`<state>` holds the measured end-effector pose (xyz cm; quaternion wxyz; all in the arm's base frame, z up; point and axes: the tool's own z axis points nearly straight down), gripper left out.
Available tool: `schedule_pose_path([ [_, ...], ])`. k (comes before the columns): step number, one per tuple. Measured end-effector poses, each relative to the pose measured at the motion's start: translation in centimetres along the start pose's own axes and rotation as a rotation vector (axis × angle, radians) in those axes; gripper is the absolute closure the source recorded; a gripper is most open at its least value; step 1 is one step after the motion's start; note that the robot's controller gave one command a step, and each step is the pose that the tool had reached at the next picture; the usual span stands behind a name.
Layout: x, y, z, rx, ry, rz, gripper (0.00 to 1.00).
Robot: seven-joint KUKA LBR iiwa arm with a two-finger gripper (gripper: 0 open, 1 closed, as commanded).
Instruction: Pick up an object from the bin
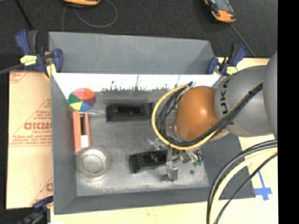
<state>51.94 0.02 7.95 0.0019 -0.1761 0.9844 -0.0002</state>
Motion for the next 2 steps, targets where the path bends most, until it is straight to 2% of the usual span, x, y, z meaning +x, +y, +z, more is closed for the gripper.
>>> schedule_pose_path([
  [1,-0.8,1.1,1.3,-0.002,0.005,-0.046,0.0],
  [2,-2.4,1.0,0.8,0.0,-0.001,-0.027,0.0],
])
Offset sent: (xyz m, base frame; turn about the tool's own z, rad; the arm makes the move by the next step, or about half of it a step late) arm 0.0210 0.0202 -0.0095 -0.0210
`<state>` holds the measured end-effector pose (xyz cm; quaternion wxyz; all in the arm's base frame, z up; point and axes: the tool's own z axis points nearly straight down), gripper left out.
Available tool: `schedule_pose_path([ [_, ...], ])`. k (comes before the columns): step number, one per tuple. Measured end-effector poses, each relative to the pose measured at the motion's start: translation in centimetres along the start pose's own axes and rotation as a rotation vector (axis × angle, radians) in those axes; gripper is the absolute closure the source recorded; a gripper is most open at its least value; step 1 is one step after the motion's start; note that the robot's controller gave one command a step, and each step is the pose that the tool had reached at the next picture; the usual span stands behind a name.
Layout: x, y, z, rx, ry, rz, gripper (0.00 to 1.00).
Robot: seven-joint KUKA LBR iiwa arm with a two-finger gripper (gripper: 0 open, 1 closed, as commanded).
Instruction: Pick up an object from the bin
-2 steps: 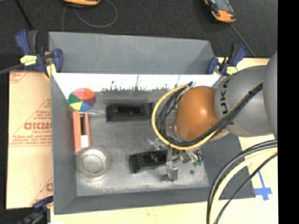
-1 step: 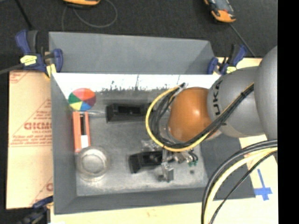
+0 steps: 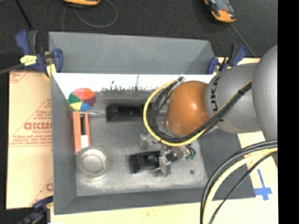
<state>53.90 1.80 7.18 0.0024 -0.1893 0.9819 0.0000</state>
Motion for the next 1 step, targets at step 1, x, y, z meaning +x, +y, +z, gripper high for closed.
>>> schedule_pose_path([
  [1,2.28,-0.09,-0.36,-0.001,0.001,0.043,0.0],
])
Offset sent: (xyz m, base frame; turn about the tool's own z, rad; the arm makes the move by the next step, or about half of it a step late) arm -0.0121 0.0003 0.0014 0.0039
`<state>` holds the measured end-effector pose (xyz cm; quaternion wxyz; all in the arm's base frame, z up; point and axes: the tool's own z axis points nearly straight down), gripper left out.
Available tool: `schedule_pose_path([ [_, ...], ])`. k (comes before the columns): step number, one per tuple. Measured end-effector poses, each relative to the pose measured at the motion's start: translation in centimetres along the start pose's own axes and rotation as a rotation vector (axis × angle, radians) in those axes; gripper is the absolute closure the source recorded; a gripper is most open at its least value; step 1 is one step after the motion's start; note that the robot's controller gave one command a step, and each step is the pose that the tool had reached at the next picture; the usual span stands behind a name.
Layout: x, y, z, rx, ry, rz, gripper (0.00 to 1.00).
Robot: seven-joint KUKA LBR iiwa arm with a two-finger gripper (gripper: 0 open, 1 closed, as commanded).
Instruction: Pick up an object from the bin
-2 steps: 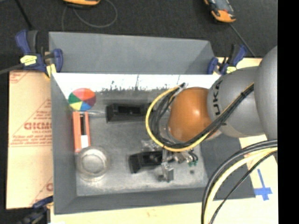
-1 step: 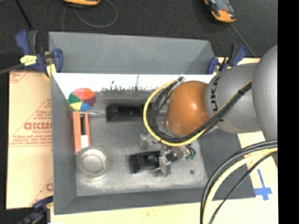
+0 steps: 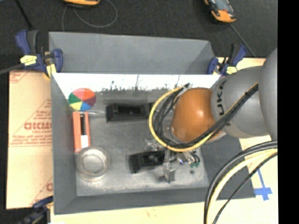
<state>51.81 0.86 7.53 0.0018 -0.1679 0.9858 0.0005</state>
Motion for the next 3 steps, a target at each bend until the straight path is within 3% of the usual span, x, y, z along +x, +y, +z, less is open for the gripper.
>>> schedule_pose_path([
  [1,-1.1,0.4,0.3,0.001,0.007,-0.036,1.0],
  [2,-1.0,0.4,0.3,0.001,0.007,-0.037,1.0],
  [3,-1.7,-0.2,-2.3,-0.001,0.009,-0.034,1.0],
])
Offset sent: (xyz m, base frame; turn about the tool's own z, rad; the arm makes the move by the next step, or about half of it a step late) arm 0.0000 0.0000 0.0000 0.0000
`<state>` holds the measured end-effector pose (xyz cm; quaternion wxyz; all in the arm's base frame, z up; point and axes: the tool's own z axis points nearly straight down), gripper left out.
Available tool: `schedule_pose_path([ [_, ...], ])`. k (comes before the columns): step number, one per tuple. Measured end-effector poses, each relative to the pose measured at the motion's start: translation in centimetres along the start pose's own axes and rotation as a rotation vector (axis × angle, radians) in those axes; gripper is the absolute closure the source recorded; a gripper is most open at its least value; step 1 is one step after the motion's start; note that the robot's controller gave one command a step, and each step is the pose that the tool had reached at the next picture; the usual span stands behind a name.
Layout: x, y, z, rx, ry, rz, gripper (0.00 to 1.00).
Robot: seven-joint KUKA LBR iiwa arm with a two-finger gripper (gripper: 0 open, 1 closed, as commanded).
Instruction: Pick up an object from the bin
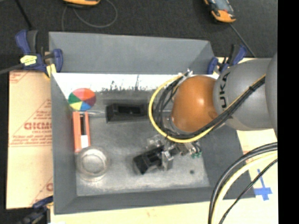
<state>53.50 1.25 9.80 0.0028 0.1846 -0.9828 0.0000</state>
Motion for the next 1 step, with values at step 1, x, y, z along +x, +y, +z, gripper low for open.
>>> schedule_pose_path([
  [1,0.09,0.4,-3.07,0.0,-0.004,0.051,1.0],
])
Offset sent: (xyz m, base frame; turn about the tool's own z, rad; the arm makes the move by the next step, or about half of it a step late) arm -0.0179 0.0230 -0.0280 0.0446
